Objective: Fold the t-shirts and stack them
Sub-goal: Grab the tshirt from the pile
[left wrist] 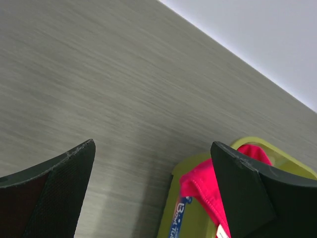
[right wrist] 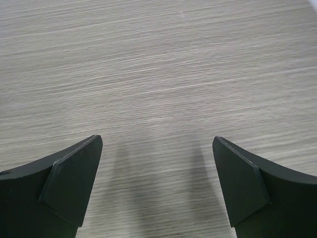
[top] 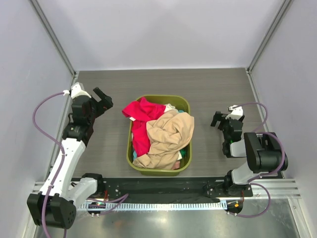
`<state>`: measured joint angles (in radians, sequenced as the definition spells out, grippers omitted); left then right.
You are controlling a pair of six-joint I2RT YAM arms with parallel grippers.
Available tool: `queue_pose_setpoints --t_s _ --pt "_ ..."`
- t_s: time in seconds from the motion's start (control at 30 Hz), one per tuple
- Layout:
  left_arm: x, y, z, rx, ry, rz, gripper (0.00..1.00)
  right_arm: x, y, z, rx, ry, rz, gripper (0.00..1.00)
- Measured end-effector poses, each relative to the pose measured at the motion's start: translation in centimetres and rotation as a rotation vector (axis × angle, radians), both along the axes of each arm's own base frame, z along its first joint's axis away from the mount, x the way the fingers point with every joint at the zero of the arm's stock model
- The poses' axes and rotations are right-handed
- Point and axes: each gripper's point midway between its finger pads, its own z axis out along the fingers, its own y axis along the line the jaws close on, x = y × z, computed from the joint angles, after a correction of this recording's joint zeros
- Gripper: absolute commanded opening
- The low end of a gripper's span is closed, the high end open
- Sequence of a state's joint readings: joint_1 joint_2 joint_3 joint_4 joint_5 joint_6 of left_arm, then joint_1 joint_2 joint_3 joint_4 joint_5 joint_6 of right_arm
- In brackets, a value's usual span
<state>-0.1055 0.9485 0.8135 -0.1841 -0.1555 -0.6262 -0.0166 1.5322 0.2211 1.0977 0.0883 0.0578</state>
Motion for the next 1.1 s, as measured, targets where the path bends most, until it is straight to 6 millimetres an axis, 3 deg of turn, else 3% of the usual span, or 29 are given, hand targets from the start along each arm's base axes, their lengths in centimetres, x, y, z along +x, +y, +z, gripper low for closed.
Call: queue_pose_setpoints --t_s 0.1,0.17,0.23,0.3,0.33,0.4,0.43,0.5,0.53,0.6,0.63,0.7,0.8,0.87,0.97,1.1 --pt "-0.4 0.1 0.6 -0.004 0.078 0.008 1.0 -0.1 -0.4 0.0 -0.015 0.001 -0.043 1.0" --pt "-0.4 -0.2 1.7 -0.004 0.098 -0.006 1.0 -0.2 0.3 0.1 -0.04 0.017 -0.045 1.0" --pt "-0.5 -0.5 2.5 0.004 0.115 -0.032 1.0 0.0 1.6 1.3 -0.08 0.035 -0.042 1.0" --pt "-0.7 -0.7 2.4 0.007 0.146 -0.046 1.0 1.1 3.9 5.5 -0.054 0.014 -0.012 1.0" --pt "-1.0 -0.6 1.8 0.007 0.174 -0.046 1.0 1.7 5.1 8.7 -0.017 -0.019 0.006 1.0" --pt "-1.6 -0.5 0.4 0.009 0.239 -0.045 1.0 2.5 7.0 17.8 0.112 -0.145 0.051 1.0" --pt "-1.9 -0.5 -0.4 0.009 0.275 -0.048 1.0 2.3 7.7 22.5 0.181 -0.226 0.083 1.0" --pt "-2.5 -0.6 -1.4 0.008 0.322 -0.056 1.0 0.6 9.7 29.6 0.284 -0.338 0.206 1.0" --pt "-2.8 -0.6 -1.7 0.008 0.338 -0.059 1.0 -0.4 10.8 32.2 0.327 -0.351 0.269 1.0" --pt "-3.2 -0.6 -1.9 0.007 0.352 -0.063 1.0 -2.3 13.1 35.4 0.37 -0.322 0.368 1.0" --pt "-3.3 -0.6 -1.9 0.007 0.352 -0.063 1.0 -2.8 14.6 36.0 0.382 -0.287 0.407 1.0" --pt "-3.7 -0.8 -1.9 0.001 0.35 -0.072 1.0 -3.7 17.5 35.1 0.393 -0.192 0.477 1.0" --pt "-4.3 -0.9 -1.9 -0.005 0.341 -0.081 1.0 -5.4 21.2 29.4 0.38 0.048 0.543 0.92" --pt "-4.5 -0.9 -1.7 -0.006 0.333 -0.082 1.0 -6.3 22.3 24.9 0.36 0.213 0.542 0.86" --pt "-4.7 -0.9 -1.3 -0.006 0.318 -0.081 1.0 -8.4 23.2 20.0 0.317 0.411 0.524 0.83" --pt "-4.9 -0.7 -1.0 -0.005 0.305 -0.077 1.0 -11.5 25.3 17.5 0.274 0.527 0.567 0.72"
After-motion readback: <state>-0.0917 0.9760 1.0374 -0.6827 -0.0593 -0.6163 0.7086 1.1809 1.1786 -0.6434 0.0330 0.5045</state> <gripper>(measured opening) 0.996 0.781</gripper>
